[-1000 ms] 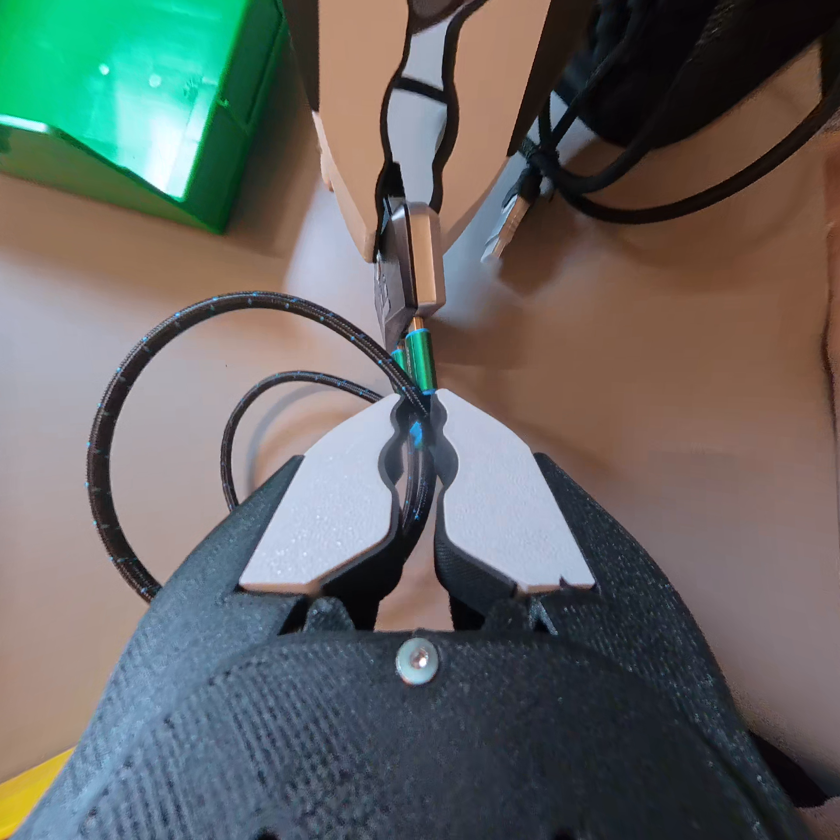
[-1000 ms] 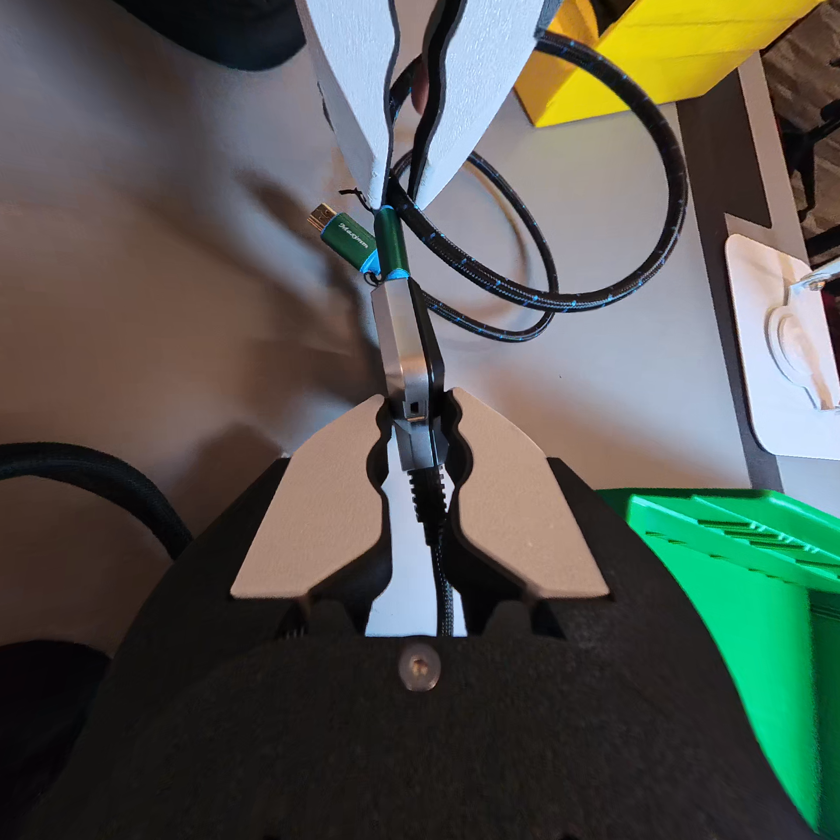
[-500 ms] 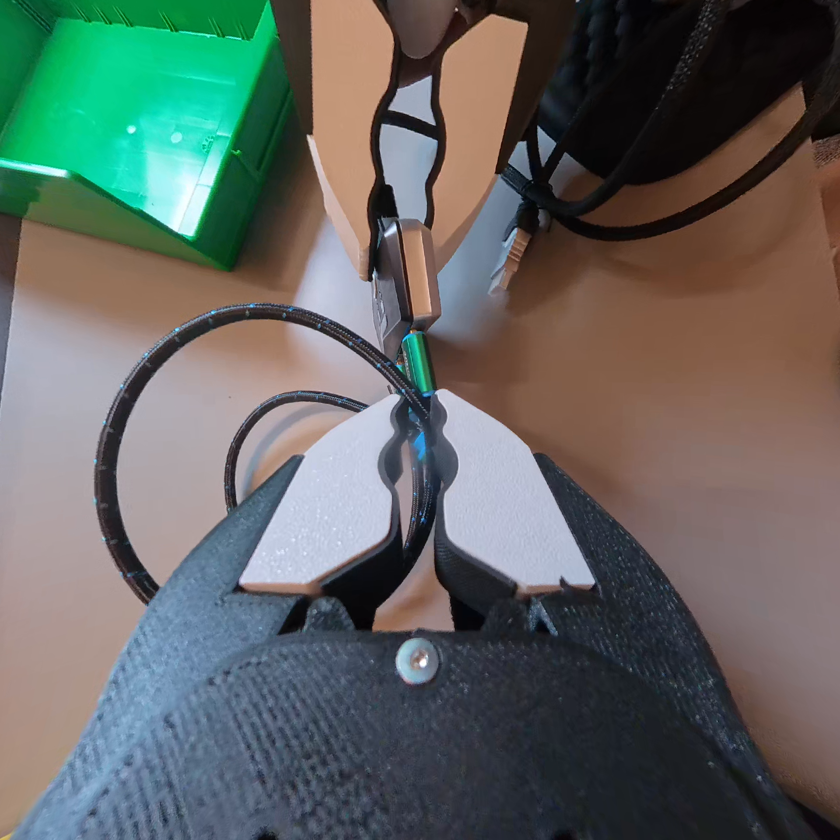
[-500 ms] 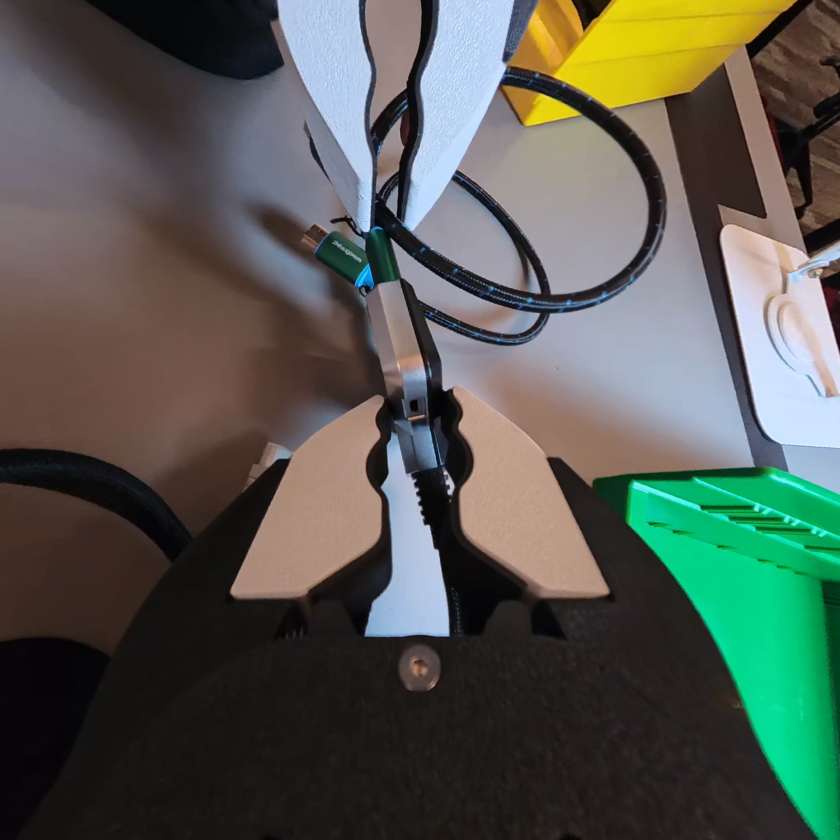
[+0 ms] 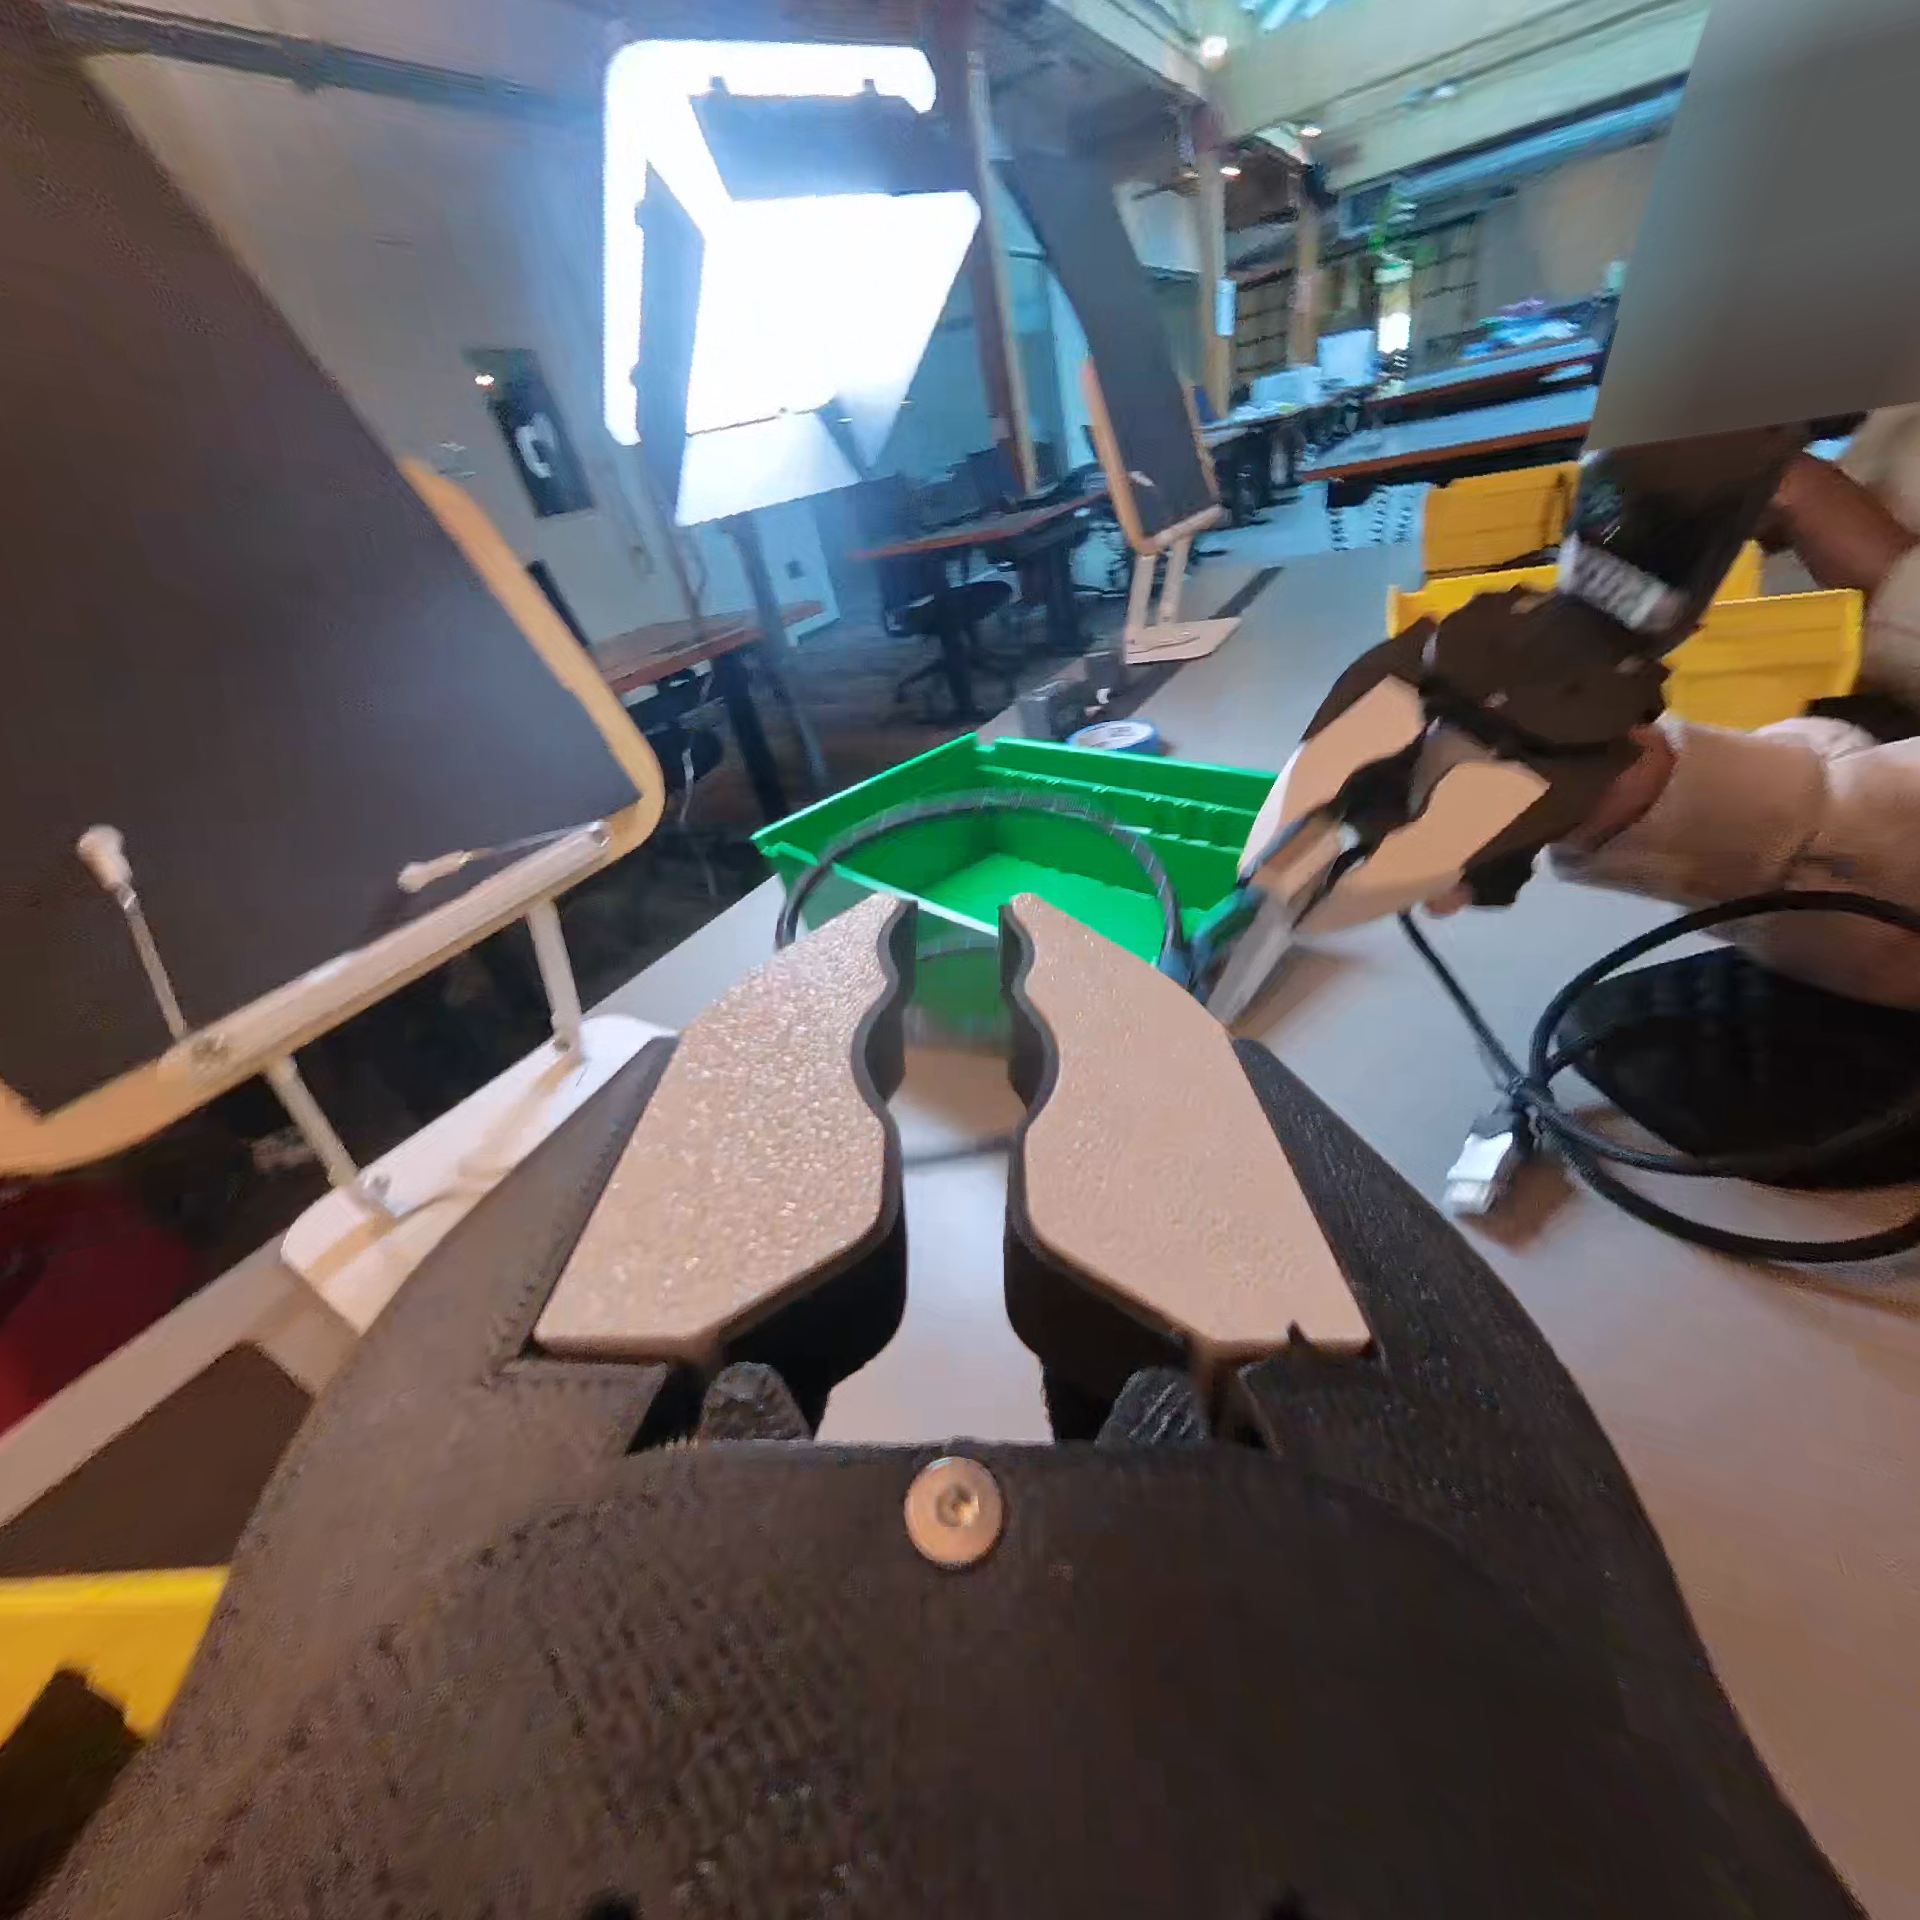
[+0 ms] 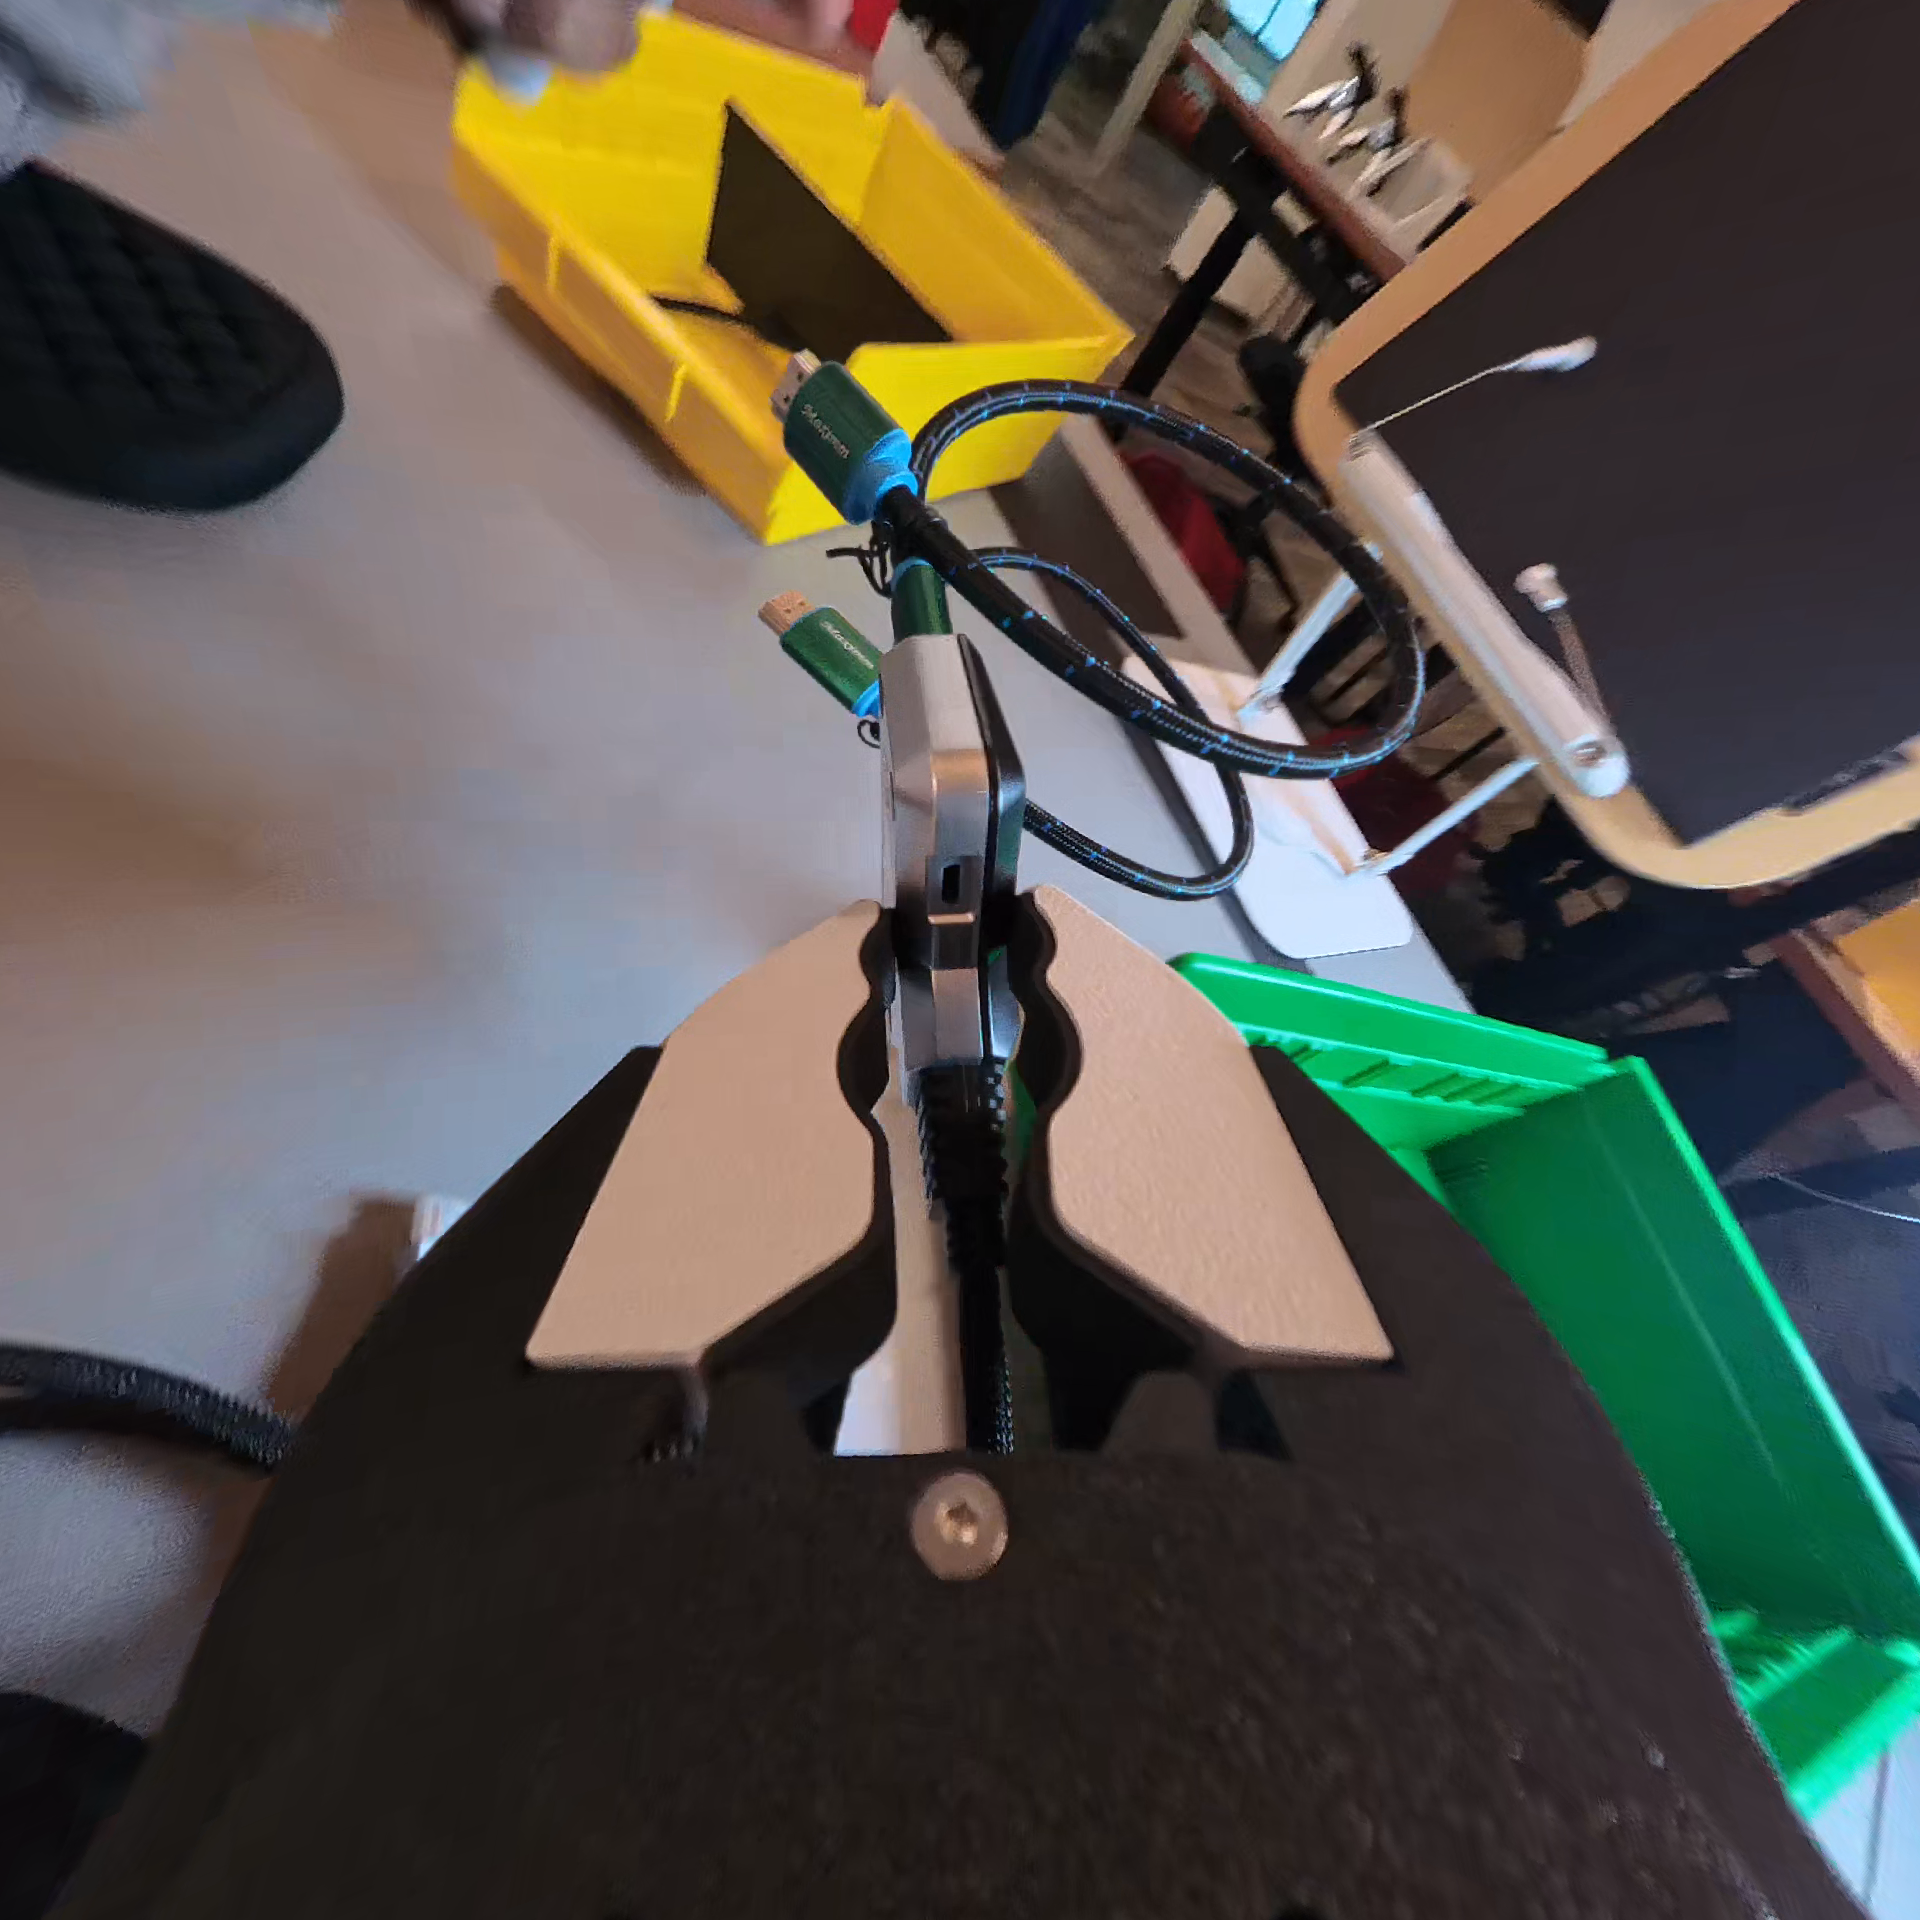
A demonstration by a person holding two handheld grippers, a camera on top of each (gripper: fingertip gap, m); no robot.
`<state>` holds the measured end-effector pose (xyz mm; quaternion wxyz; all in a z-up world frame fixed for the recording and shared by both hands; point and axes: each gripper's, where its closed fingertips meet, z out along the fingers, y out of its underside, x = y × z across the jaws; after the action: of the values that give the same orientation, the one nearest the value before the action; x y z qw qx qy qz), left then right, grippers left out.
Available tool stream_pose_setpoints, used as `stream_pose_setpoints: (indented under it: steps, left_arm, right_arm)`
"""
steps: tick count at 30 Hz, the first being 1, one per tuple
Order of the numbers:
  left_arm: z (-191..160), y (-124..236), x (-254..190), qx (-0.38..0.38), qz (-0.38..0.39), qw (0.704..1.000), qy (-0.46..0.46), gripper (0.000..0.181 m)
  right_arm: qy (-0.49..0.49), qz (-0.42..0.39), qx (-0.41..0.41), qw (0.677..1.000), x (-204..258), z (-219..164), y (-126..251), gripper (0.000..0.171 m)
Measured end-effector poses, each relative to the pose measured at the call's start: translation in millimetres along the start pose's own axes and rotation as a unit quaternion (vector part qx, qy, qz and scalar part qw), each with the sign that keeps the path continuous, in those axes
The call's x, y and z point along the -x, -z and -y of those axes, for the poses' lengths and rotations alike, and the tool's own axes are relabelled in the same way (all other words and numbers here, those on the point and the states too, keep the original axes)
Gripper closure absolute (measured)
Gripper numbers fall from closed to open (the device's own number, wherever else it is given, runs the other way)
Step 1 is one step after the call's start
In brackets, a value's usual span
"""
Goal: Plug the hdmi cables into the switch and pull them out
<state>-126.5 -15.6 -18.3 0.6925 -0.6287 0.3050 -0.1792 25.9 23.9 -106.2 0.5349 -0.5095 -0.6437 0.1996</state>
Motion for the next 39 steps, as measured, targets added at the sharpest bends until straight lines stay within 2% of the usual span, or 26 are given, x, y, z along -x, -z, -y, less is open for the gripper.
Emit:
stream_pose_setpoints:
  steps: [3, 5, 7, 12, 15, 18, 22, 26, 30, 34, 39]
  left_arm:
    - [-53, 14, -2, 0.040, 0.013, 0.999, 0.010, 0.168]
    - [-96, 21, -13, 0.097, -0.003, 0.995, 0.024, 0.167]
    - [-123, 26, -26, 0.141, -0.018, 0.990, 0.018, 0.165]
    - [-134, 24, -45, 0.170, -0.036, 0.984, -0.045, 0.164]
    - [-133, 21, -52, 0.169, -0.043, 0.983, -0.059, 0.164]
    - [-144, 22, -55, 0.185, -0.046, 0.979, -0.068, 0.165]
    - [-154, 23, -57, 0.198, -0.050, 0.977, -0.068, 0.165]
    - [-157, 23, -57, 0.204, -0.052, 0.975, -0.074, 0.166]
    - [-161, 22, -57, 0.208, -0.059, 0.974, -0.065, 0.166]
    - [-166, 21, -60, 0.217, -0.065, 0.972, -0.069, 0.166]
    - [-170, 20, -65, 0.228, -0.069, 0.968, -0.080, 0.167]
  right_arm:
    - [-0.020, -0.036, -0.048, 0.998, -27, 25, 20, 0.150]
    - [-0.031, -0.056, -0.088, 0.994, -49, 47, 34, 0.150]
    - [-0.027, -0.073, -0.121, 0.990, -75, 74, 46, 0.150]
    - [0.003, -0.107, -0.204, 0.973, -160, 152, 66, 0.150]
    - [0.044, -0.158, -0.185, 0.969, -222, 163, 59, 0.150]
    - [0.050, -0.207, -0.145, 0.966, -275, 140, 39, 0.150]
    - [0.013, -0.245, -0.093, 0.965, -304, 71, 4, 0.150]
    - [-0.061, -0.268, -0.053, 0.960, -299, -14, -20, 0.150]
    - [-0.150, -0.284, 0.003, 0.947, -291, -82, -18, 0.150]
    - [-0.222, -0.258, 0.129, 0.931, -270, -147, -17, 0.150]
    - [-0.279, -0.180, 0.234, 0.914, -240, -164, -20, 0.148]
